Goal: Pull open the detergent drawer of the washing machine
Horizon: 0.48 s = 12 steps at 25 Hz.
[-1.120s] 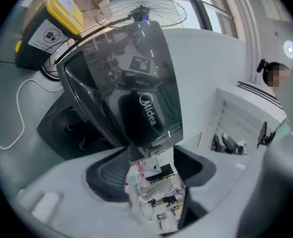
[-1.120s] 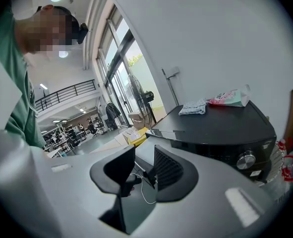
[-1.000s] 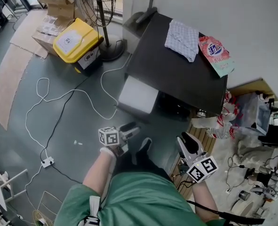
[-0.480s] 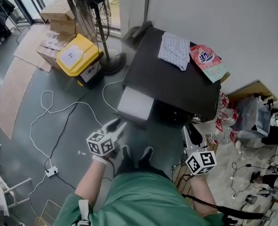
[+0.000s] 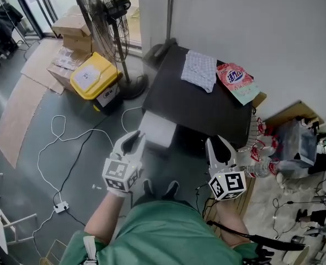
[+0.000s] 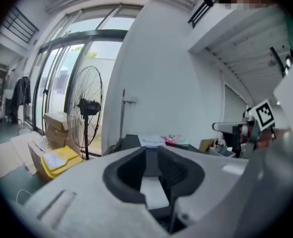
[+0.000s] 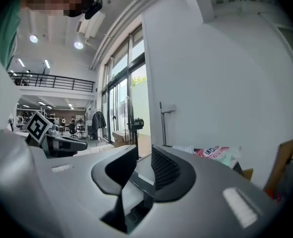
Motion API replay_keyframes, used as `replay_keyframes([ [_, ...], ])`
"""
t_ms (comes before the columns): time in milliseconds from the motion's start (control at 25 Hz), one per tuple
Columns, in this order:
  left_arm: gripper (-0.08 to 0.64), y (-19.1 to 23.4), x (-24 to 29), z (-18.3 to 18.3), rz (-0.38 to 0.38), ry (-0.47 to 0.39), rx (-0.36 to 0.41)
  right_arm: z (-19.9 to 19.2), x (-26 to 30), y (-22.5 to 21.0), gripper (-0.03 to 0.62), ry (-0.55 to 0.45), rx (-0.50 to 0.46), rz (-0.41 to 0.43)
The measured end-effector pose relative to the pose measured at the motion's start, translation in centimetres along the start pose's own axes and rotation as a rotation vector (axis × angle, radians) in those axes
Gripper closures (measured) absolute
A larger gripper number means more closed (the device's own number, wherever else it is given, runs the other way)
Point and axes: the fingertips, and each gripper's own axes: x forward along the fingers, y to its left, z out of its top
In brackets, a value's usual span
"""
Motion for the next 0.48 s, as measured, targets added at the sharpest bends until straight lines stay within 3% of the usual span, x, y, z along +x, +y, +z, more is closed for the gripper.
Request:
replay_keyframes([
  [240,0.494,-1.6,0.0,5.6,0.003,-0.073,0.061,4.0,0.5,1.8,0.5,-0.099,-0.035,0.079],
  [360,0.495,-2.1,-0.5,7.6,0.001,-0.103,0.063,5.2,0.4,2.6,0.575,-0.13,-0.043,0.117],
  [480,0.495,-2.9,-0.4,8.9,-0.003,-0.126,0.083,5.9,0.4,2.7,0.581,-0.15,-0.066,0.141],
])
